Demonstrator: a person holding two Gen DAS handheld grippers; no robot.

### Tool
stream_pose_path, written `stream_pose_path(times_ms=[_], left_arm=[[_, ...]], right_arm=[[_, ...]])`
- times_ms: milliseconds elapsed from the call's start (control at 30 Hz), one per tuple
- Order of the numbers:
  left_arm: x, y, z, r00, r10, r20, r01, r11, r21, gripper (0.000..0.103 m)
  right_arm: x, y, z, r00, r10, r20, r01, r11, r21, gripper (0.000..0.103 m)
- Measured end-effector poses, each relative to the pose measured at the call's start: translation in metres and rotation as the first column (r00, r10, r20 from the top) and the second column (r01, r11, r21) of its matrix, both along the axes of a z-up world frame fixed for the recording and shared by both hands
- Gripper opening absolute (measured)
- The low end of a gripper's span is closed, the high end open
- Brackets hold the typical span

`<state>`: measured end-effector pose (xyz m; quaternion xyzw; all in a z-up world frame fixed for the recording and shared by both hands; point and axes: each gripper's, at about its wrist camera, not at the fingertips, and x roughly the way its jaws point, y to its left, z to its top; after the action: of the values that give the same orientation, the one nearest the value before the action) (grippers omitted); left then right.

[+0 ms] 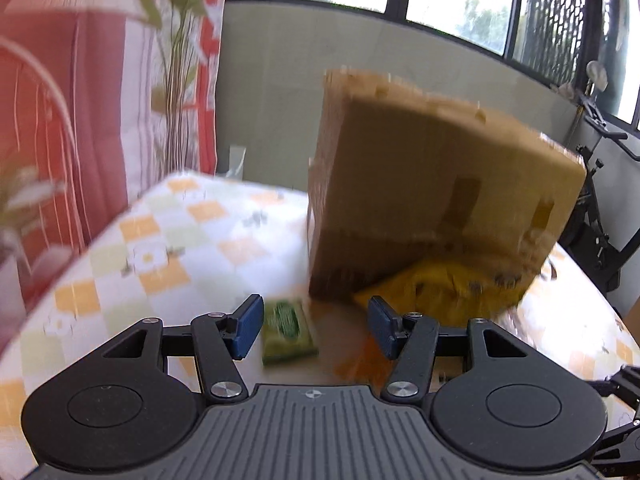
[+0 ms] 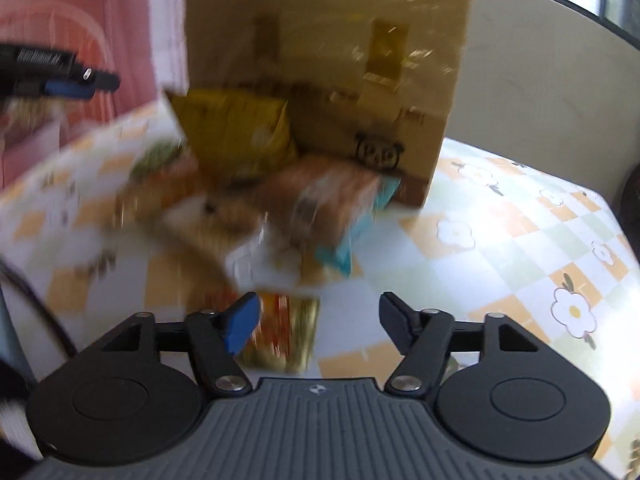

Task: Organize snacks
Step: 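Return both tools to the table and grasp the orange chip packet with the right tool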

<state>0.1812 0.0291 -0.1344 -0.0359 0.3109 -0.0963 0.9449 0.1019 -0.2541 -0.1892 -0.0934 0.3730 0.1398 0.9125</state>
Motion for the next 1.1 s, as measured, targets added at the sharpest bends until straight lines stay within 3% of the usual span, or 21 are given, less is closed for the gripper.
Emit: stream_pose_path(times_ms=[233,533,733,867,967,1100], left_arm=[[-0.01,-0.012,-0.023,0.997,-0.047,-0.066,0.047,0.999,0.0,0.06],[-0.016,-0.015,-0.027,0.995,-0.051,-0.08,0.052,0.999,0.003,0.06],[-0.016,-0.015,-0.029,0.995,-0.046,-0.094,0.046,0.999,0.0,0.06],[-0.017,-0.017,-0.029,0.994,-0.05,-0.093,0.05,0.999,0.002,0.06],[-0.016,-0.016,-0.029,0.994,-0.043,-0.099,0.043,0.999,0.0,0.06],[-0.015,-0.015,-0.031,0.994,-0.038,-0.107,0.038,0.999,-0.004,0.06]], right_arm=[[-0.011,0.014,-0.011,0.991,0.122,-0.051,-0.126,0.989,-0.083,0.08],[0.026,0.026,-0.02,0.979,0.189,-0.083,-0.187,0.982,0.027,0.085],[0.036,0.039,-0.019,0.953,0.291,-0.086,-0.291,0.957,0.019,0.084],[0.039,0.039,-0.02,0.946,0.304,-0.11,-0.296,0.952,0.083,0.078],[0.032,0.039,-0.017,0.946,0.307,-0.103,-0.299,0.95,0.09,0.058],[0.023,0.035,-0.014,0.953,0.276,-0.126,-0.266,0.959,0.095,0.054]])
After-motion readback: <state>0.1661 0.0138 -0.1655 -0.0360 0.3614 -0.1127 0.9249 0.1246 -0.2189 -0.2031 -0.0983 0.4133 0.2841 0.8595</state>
